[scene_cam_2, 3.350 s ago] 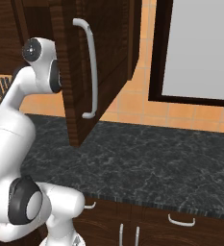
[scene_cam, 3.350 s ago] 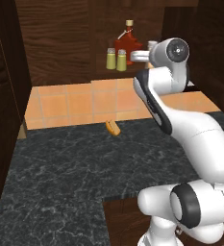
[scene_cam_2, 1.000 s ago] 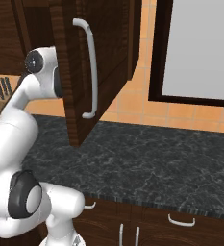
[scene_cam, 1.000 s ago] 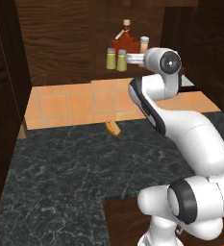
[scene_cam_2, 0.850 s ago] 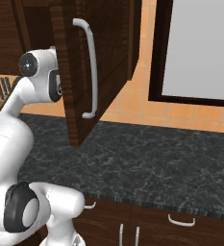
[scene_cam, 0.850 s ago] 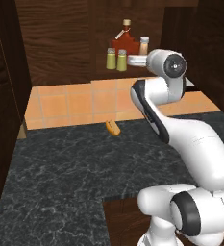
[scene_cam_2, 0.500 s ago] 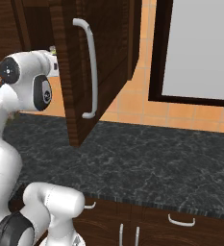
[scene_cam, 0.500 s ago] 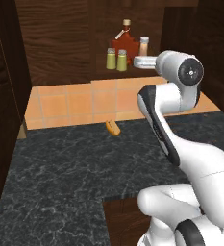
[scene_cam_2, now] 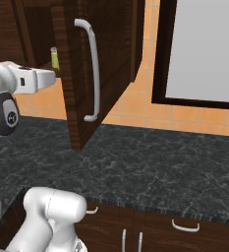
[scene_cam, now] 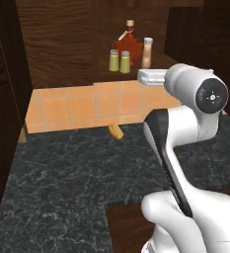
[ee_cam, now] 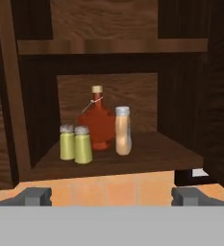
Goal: Put the shaker and condiment bottle from the counter next to their counterparts in the cabinet.
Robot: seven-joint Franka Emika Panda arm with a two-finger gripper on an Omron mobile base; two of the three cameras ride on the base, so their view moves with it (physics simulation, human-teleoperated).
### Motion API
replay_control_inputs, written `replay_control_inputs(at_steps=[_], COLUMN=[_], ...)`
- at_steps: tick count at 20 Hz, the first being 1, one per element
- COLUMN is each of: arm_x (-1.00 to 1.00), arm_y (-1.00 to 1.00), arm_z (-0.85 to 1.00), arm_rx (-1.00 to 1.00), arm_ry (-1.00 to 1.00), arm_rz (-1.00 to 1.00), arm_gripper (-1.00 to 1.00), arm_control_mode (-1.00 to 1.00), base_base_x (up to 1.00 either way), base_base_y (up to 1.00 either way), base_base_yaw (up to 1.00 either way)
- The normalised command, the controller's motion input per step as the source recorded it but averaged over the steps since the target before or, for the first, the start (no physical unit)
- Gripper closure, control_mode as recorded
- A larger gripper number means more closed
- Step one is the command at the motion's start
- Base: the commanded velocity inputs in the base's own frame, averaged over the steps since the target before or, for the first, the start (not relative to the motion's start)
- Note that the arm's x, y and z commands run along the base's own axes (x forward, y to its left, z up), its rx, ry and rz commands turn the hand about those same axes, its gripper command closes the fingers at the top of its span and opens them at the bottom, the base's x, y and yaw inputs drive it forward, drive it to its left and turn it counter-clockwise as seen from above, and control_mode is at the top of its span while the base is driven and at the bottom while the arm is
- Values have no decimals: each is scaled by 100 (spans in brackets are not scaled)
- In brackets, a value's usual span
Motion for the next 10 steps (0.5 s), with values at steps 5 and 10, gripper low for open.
replay_control_inputs(at_steps=[5, 10], arm_x=[-100, -100], arm_y=[21, 39], arm_z=[4, -1], arm_rx=[4, 0], arm_ry=[1, 0], arm_rz=[0, 0], arm_gripper=[-100, -100], arm_control_mode=[-100, -100], base_base_x=[0, 0], base_base_y=[0, 0], base_base_yaw=[0, 0])
